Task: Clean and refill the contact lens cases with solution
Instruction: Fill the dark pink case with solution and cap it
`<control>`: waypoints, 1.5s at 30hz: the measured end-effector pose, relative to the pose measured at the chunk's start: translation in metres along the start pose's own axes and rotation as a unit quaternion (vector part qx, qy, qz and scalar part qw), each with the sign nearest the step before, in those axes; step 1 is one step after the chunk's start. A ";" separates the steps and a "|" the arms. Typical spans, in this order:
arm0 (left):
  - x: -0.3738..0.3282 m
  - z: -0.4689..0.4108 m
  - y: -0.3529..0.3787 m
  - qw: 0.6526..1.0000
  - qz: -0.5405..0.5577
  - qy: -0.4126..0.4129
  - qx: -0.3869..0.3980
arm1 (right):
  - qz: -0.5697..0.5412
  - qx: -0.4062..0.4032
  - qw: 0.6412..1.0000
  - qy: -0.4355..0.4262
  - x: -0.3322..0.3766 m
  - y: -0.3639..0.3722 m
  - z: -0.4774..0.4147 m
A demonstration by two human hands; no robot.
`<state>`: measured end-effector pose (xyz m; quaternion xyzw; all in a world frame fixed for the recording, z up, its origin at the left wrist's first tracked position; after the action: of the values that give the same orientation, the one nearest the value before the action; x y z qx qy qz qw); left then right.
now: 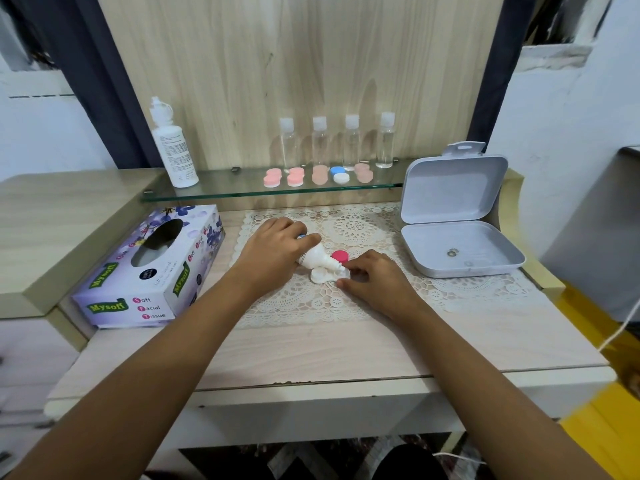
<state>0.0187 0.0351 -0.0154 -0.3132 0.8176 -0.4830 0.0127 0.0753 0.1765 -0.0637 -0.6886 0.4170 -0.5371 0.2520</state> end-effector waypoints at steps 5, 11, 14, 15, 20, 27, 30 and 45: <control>-0.001 0.000 -0.001 1.000 -0.002 0.002 -0.004 | -0.003 0.000 1.000 0.001 0.000 0.000 0.000; 0.000 0.000 -0.001 1.000 -0.003 0.003 -0.008 | 0.001 0.000 1.000 0.000 0.000 0.000 0.000; -0.001 0.000 -0.002 1.000 -0.004 0.005 -0.014 | -0.005 -0.001 1.000 -0.001 0.001 -0.001 0.001; -0.002 0.000 -0.003 1.000 -0.005 0.005 -0.015 | -0.005 0.000 1.000 -0.002 0.001 -0.001 0.001; -0.002 0.000 -0.002 1.000 -0.005 0.003 -0.012 | -0.003 0.000 1.000 0.001 -0.001 0.000 0.000; -0.001 0.001 0.000 1.000 -0.001 0.000 -0.004 | -0.004 0.000 1.000 0.001 0.000 0.000 0.001; 0.000 0.001 0.000 1.000 0.005 -0.006 0.002 | 0.000 0.000 1.000 0.001 0.000 0.000 0.001; 0.025 0.020 0.017 0.939 0.257 -0.227 0.004 | -0.006 0.000 1.000 0.020 -0.002 0.000 0.001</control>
<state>-0.0038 0.0123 -0.0329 -0.1935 0.8438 -0.3827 0.3226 0.0762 0.1779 -0.0648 -0.6802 0.4175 -0.5525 0.2402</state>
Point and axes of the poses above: each hand's wrist, its own z-axis away from the middle knuckle, its own y-axis out of the palm, x = y × z, the point moved 6 cm from there along -z, towards the middle knuckle, and after that the axes turned 3 degrees about z, right-handed, at the moved point
